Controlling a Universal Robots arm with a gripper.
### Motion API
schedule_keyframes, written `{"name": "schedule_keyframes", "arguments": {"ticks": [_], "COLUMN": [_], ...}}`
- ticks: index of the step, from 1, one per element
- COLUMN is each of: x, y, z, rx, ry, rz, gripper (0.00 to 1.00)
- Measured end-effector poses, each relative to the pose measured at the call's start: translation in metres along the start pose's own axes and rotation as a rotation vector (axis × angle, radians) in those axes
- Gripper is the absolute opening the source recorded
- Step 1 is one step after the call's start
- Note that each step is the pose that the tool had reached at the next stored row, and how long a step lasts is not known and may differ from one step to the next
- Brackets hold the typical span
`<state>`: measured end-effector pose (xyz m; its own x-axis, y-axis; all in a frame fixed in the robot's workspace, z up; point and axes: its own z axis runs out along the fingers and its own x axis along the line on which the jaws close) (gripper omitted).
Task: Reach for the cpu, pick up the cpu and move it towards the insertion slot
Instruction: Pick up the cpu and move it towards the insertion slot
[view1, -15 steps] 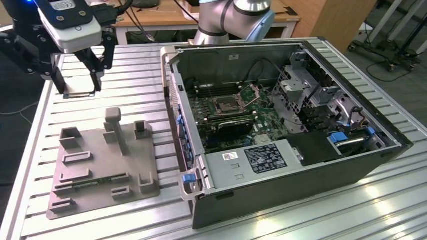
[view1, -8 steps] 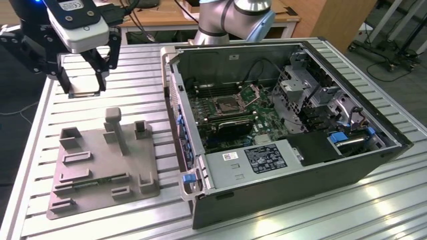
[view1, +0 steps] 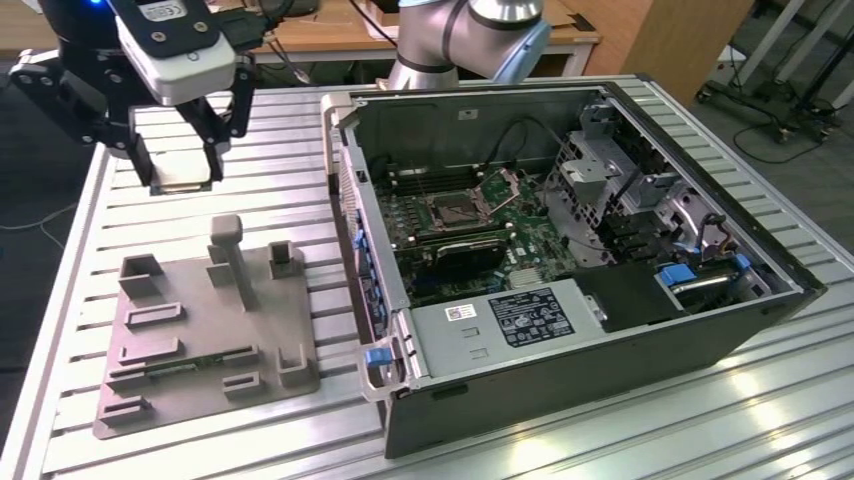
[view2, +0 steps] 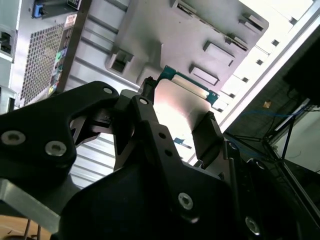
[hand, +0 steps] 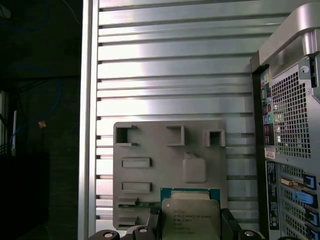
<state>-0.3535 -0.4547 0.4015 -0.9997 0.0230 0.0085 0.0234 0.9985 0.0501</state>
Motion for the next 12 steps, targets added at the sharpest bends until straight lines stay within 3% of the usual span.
{"name": "schedule_keyframes", "arguments": {"ticks": [4, 12], "x": [-0.0088, -0.0195], "y": [0.0002, 0.0004], "z": [0.0001, 0.0005], "rx": [-0.0001, 0.0000], "ry": [-0.0001, -0.0001], "rz": [0.000, 0.000], "gripper": [0.54, 0.54]}}
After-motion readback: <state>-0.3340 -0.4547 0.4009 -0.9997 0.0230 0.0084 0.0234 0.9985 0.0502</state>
